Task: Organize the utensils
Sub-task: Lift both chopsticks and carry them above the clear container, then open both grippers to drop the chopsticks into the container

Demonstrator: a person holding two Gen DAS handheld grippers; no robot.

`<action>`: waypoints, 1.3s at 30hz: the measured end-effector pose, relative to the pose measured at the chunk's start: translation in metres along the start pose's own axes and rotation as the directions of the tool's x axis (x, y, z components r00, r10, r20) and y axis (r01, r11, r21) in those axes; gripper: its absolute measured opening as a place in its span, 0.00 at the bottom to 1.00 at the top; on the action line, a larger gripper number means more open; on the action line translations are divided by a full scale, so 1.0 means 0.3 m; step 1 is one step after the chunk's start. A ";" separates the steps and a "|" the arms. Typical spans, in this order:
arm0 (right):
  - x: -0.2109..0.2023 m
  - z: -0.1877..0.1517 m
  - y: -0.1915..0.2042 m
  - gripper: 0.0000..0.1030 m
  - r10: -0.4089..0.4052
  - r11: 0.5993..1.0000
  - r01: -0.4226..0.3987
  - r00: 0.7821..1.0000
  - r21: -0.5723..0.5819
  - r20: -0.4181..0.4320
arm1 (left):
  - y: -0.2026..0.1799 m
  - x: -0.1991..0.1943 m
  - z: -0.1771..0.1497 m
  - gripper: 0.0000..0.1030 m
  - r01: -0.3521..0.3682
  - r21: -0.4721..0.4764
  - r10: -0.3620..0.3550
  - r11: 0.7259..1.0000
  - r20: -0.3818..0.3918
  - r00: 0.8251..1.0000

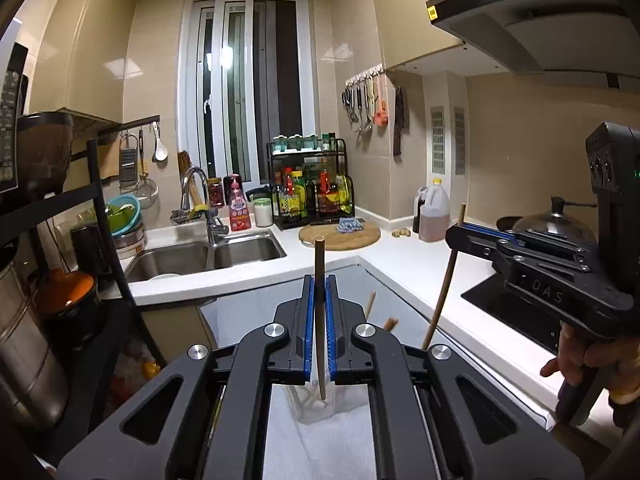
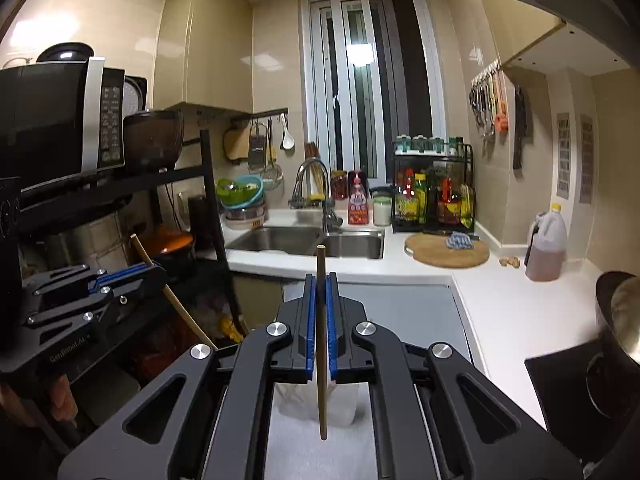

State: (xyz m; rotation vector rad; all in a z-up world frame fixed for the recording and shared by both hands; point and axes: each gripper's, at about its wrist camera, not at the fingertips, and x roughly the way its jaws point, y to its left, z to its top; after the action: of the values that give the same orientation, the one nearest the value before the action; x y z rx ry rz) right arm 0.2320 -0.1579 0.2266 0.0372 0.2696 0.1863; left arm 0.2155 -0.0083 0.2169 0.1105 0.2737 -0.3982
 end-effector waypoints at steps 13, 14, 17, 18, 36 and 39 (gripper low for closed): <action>0.206 0.143 -0.024 0.05 -0.029 0.999 0.026 0.995 0.035 0.100 | 0.060 0.245 0.045 0.05 -0.006 -0.021 0.006 1.000 -0.015 1.000; 0.221 0.135 -0.028 0.05 -0.028 0.999 0.024 0.995 0.039 0.096 | 0.065 0.265 0.034 0.05 -0.009 -0.021 0.008 1.000 -0.024 1.000; 0.277 0.096 -0.035 0.05 -0.024 0.999 0.021 0.998 0.048 0.065 | 0.084 0.317 -0.001 0.05 -0.010 -0.037 0.008 0.999 -0.051 0.999; 0.297 0.079 -0.037 0.05 -0.025 0.998 0.022 0.998 0.052 0.050 | 0.092 0.333 -0.013 0.05 -0.012 -0.046 0.009 0.999 -0.061 0.998; 0.338 -0.161 -0.010 0.83 -0.055 0.998 0.057 0.995 0.013 -0.079 | 0.148 0.324 -0.176 0.93 -0.208 -0.114 0.195 0.971 -0.117 0.974; 0.288 -0.195 0.005 0.90 -0.057 0.998 0.058 0.995 0.005 -0.079 | 0.125 0.290 -0.202 0.93 -0.221 -0.099 0.206 0.970 -0.138 0.969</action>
State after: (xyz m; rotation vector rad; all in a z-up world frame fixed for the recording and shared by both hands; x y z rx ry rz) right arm 0.2979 -0.1394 0.1478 0.0298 0.3495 0.1298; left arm 0.2929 0.0037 0.1361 0.0526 0.4050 -0.1602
